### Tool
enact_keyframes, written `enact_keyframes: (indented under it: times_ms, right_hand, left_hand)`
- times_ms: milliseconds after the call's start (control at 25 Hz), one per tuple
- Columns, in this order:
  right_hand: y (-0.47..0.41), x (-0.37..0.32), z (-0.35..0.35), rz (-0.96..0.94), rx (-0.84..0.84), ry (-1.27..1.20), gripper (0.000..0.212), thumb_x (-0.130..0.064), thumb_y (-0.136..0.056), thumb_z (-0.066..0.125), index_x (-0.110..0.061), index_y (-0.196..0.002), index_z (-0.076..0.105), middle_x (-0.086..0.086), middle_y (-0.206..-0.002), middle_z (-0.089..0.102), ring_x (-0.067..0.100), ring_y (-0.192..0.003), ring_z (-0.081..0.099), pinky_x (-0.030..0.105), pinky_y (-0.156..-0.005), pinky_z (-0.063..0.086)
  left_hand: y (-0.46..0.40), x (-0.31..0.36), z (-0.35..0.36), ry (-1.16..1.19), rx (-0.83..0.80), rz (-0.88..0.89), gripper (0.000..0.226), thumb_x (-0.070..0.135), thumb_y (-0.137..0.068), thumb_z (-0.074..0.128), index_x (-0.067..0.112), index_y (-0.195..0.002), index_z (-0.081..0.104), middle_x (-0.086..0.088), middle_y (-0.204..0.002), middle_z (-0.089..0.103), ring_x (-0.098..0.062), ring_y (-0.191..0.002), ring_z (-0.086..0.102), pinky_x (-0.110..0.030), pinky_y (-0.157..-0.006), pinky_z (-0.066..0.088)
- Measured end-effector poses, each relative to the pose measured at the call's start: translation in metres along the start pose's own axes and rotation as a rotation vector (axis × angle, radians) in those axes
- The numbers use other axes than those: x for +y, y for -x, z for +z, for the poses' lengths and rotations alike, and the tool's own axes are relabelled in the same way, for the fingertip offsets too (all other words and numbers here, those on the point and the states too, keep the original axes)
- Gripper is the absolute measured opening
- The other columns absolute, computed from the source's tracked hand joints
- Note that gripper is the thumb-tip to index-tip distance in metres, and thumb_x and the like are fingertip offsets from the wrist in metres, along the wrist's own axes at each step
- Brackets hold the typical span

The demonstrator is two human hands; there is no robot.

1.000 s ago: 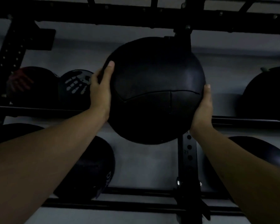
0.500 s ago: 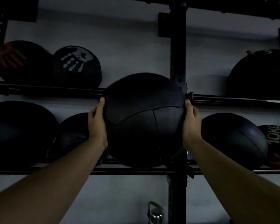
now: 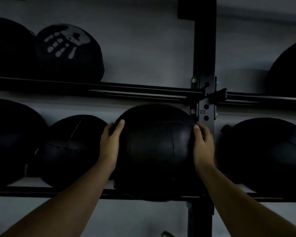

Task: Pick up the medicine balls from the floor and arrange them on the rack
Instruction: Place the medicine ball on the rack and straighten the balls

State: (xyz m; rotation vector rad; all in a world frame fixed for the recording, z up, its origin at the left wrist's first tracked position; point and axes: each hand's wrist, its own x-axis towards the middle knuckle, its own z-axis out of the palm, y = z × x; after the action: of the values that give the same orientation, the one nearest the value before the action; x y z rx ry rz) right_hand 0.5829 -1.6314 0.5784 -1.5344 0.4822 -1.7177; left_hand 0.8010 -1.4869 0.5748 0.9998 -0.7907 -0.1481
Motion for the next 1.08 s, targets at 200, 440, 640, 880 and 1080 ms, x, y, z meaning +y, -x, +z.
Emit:
enact_keyframes:
  times_ms: [200,440,640,880,1080]
  right_hand:
    - [-0.049,0.021,0.019,-0.174,-0.121,0.175,0.038,-0.057,-0.092,0.056,-0.04,-0.125,0.067,-0.002,-0.137,0.059,0.015,-0.129,0.054,0.045,-0.116,0.042]
    - [-0.074,0.036,0.035,-0.155,-0.1,0.251,0.05,-0.075,-0.08,0.044,-0.051,-0.119,0.062,-0.004,-0.134,0.06,0.021,-0.13,0.054,0.054,-0.114,0.039]
    - [-0.061,0.029,0.014,-0.142,-0.261,0.349,0.052,-0.066,-0.098,0.04,-0.047,-0.147,0.046,0.0,-0.157,0.042,0.023,-0.148,0.037,0.051,-0.123,0.027]
    - [0.021,0.07,-0.051,-0.013,-0.33,0.365,0.068,-0.064,-0.099,0.043,-0.047,-0.16,0.017,-0.004,-0.168,0.023,0.018,-0.151,0.03,0.048,-0.123,0.027]
    - [0.16,0.163,-0.102,0.203,-0.388,0.579,0.034,-0.025,-0.101,0.06,-0.02,-0.134,0.062,0.011,-0.129,0.063,0.026,-0.105,0.067,0.035,-0.087,0.052]
  left_hand:
    - [-0.034,-0.016,0.027,-0.204,-0.099,0.163,0.085,0.089,-0.064,0.066,0.049,-0.138,0.056,0.008,-0.147,0.055,-0.017,-0.136,0.054,-0.047,-0.116,0.044]
    - [-0.064,-0.028,0.031,-0.26,-0.025,0.185,0.086,0.097,-0.056,0.063,0.047,-0.127,0.062,0.005,-0.137,0.063,-0.017,-0.131,0.058,-0.046,-0.115,0.045]
    - [-0.048,-0.02,0.027,-0.351,-0.118,0.185,0.087,0.087,-0.079,0.053,0.038,-0.151,0.047,0.001,-0.155,0.049,-0.02,-0.144,0.047,-0.041,-0.123,0.034]
    - [0.029,-0.062,-0.014,-0.507,-0.096,0.186,0.069,0.061,-0.105,0.036,0.032,-0.165,0.02,0.006,-0.172,0.023,-0.013,-0.157,0.023,-0.027,-0.122,0.016]
    - [0.16,-0.17,-0.097,-0.981,-0.401,-0.001,0.047,0.041,-0.102,0.061,0.02,-0.144,0.058,0.002,-0.159,0.044,-0.019,-0.144,0.046,-0.035,-0.115,0.038]
